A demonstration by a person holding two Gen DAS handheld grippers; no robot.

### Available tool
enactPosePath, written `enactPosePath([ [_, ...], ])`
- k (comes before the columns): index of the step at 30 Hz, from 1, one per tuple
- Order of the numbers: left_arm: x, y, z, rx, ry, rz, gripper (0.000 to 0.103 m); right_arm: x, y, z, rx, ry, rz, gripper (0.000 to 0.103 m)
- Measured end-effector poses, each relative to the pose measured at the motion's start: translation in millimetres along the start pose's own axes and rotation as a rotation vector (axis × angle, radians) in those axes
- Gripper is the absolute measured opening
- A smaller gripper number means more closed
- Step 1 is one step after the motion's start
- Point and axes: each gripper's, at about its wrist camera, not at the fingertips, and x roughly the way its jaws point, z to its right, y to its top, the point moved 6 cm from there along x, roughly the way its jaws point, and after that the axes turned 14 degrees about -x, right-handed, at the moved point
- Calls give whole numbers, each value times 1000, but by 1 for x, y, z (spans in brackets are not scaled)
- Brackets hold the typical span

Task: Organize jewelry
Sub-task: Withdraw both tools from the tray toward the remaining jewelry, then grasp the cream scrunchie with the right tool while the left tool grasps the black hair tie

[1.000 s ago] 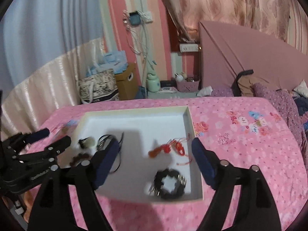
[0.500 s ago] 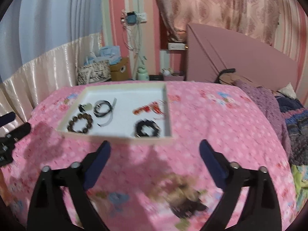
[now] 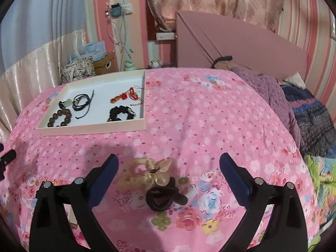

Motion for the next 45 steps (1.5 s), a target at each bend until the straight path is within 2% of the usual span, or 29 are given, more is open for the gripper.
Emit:
enactPosePath([
  [8,11,-13,-1,-10,-11,-53,97,26,-9,-2,-5,-38,-77,97],
  [13,10,-19,3,20,-6,-59,97,34,-12,-3,-12,-49,-104,97],
  [24,21,-59,19,108,-12,-156,96,39,-15,-6,-57,-85,-149,97],
  [28,24,-69,24,146,-12,-168,95,43,-13,-11,-88,-88,-165,96],
  [30,25,-72,26,160,-15,-176,89,45,-12,-13,-110,-95,-171,96],
  [32,28,-75,27,167,-24,-203,75,52,-11,-15,-128,-101,-189,95],
  [33,30,-77,28,170,-28,-217,73,53,-11,-16,-131,-101,-195,90],
  [35,33,-80,28,179,-31,-239,61,59,-12,-19,-136,-77,-214,81],
  [38,33,-83,29,183,-54,-252,47,67,-15,-23,-141,-48,-237,62],
  [39,32,-83,29,181,-64,-254,42,70,-16,-25,-142,-33,-243,49],
  [40,31,-83,29,180,-67,-254,33,73,-17,-26,-140,-21,-248,40],
  [41,32,-82,29,177,-68,-256,22,75,-18,-27,-135,-9,-251,36],
  [45,35,-80,27,165,-76,-255,13,74,-15,-25,-115,-4,-226,24],
])
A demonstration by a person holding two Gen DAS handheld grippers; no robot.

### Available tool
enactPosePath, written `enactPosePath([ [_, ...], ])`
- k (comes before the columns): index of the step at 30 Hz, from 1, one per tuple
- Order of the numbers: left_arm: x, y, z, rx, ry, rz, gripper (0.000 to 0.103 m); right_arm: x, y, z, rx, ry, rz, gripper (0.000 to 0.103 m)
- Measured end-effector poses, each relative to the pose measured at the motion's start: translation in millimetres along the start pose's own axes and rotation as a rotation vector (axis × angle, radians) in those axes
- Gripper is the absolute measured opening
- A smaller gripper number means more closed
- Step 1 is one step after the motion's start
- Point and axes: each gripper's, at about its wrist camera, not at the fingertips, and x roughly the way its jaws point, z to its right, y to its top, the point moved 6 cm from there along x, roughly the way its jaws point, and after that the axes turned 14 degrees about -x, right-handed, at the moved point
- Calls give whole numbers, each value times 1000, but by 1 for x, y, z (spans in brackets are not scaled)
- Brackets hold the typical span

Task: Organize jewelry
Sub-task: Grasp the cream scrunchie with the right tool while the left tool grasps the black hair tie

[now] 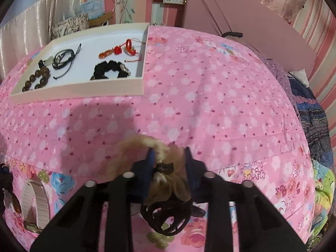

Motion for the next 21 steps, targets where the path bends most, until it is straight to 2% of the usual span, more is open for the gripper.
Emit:
enactPosePath([
  [9,-1,24,-8,-48,-6,35,12,-14,11,10,55,26,84,9],
  [21,-23,76,-18,-73,-14,151,12,-16,21,11,90,68,135,3],
])
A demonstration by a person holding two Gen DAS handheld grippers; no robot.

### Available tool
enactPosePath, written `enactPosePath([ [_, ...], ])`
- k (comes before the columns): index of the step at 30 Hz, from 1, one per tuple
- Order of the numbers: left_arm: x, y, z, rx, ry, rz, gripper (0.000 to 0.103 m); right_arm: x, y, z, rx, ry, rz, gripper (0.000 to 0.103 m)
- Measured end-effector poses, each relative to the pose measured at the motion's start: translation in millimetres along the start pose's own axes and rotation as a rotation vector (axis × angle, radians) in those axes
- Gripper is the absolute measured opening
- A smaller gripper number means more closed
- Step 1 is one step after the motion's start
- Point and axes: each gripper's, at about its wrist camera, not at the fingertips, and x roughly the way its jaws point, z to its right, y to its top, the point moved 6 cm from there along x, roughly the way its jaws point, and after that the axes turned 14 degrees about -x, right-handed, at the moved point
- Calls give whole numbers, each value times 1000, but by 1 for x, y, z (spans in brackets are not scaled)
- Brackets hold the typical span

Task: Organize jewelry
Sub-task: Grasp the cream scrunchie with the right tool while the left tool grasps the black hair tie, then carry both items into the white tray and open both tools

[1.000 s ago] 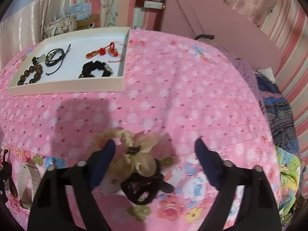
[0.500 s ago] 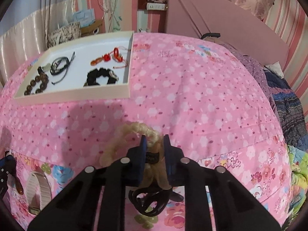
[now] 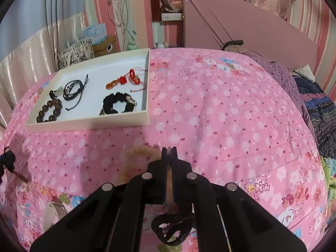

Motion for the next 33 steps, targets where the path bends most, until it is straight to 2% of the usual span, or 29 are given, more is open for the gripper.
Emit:
enactPosePath([
  [6,2,25,-4,-13,2,27,12,2,3,0,4,1,3,3],
  [14,-7,59,0,-35,-28,75,12,-15,23,7,29,-3,81,3],
  [24,-3,107,28,-19,-76,122,12,-32,81,-6,40,33,192,3],
  [33,21,151,24,-77,-92,118,12,-14,134,-37,32,113,244,3],
])
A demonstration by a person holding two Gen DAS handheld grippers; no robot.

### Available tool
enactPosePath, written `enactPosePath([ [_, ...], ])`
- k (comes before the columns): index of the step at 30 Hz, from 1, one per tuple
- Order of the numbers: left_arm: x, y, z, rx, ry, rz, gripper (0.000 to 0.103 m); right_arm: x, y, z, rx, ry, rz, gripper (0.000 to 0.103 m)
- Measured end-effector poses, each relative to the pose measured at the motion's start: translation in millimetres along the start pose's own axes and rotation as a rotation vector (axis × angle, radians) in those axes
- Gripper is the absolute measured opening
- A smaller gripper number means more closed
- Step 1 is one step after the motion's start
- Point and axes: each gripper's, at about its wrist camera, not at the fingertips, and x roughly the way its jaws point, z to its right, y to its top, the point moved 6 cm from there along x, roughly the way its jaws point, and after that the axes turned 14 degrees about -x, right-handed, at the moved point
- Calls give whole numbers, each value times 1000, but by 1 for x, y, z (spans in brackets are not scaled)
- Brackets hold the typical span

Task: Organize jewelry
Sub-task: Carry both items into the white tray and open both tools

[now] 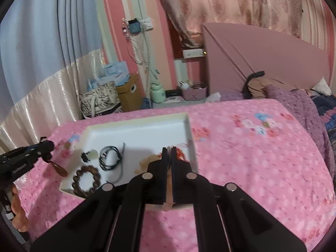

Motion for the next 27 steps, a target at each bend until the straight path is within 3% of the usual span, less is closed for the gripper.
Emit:
enactPosePath([
  [6,26,-9,-8,1,-3,-28,12,29,6,-22,-8,39,-12,2],
  [16,76,-36,-32,-12,58,-128,12,80,-23,-35,-10,66,-54,2],
  [27,86,-46,-34,25,92,-117,12,102,-42,-37,-19,88,-129,3],
])
